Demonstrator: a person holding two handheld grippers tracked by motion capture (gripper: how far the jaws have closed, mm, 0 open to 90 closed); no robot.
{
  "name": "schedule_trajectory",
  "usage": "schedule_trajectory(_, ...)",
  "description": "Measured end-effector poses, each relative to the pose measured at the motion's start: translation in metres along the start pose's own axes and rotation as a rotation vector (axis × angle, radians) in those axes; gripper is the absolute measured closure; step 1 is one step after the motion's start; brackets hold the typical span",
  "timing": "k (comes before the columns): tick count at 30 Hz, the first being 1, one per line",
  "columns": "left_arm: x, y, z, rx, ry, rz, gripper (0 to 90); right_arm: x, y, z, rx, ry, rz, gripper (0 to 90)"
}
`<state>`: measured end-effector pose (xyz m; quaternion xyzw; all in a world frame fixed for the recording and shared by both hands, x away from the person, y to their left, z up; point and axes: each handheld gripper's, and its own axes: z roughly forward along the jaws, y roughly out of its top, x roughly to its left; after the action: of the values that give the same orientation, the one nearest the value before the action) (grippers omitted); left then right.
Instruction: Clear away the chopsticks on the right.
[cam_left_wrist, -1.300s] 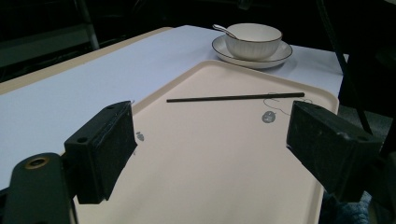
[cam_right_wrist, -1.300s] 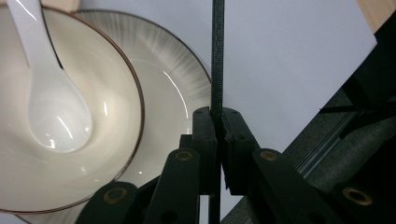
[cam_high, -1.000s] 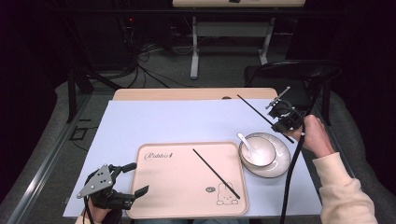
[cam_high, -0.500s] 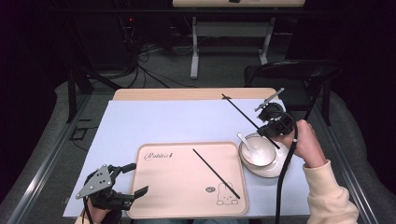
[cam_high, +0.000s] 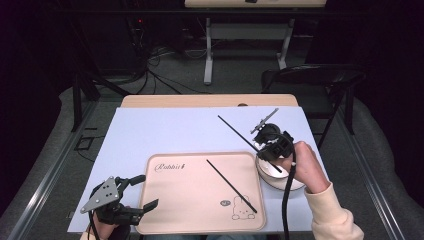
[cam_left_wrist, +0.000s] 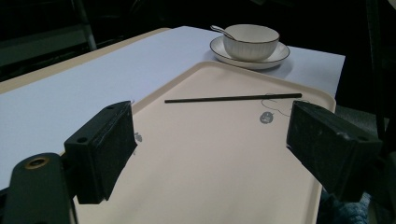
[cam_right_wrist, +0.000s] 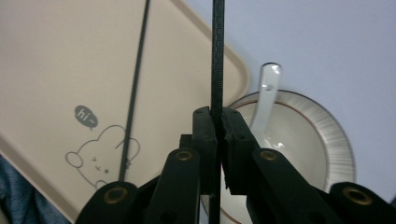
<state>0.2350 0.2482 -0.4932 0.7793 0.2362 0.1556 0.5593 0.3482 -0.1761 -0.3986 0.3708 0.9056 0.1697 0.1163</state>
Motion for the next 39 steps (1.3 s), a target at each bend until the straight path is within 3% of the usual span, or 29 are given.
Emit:
schedule_trajectory(11,0.000,0.000,0.000,-0.001,0.001,-0.001,15.5,0.028,0.003,0.037,0.071,0.049,0.008,85.2)
schedule_trajectory(15,0.000,0.000,-0.001,-0.002,0.002,0.000,15.5,0.040,0.000,0.069,0.129,0.080,0.030,85.2)
schedule_trajectory(25,0.000,0.000,0.000,-0.003,0.001,-0.003,15.5,0.044,-0.008,0.111,0.219,0.093,0.064,85.2)
schedule_trajectory(39,0.000,0.000,0.000,-0.002,0.005,-0.001,15.5,0.048,-0.010,0.126,0.263,0.070,0.060,84.9)
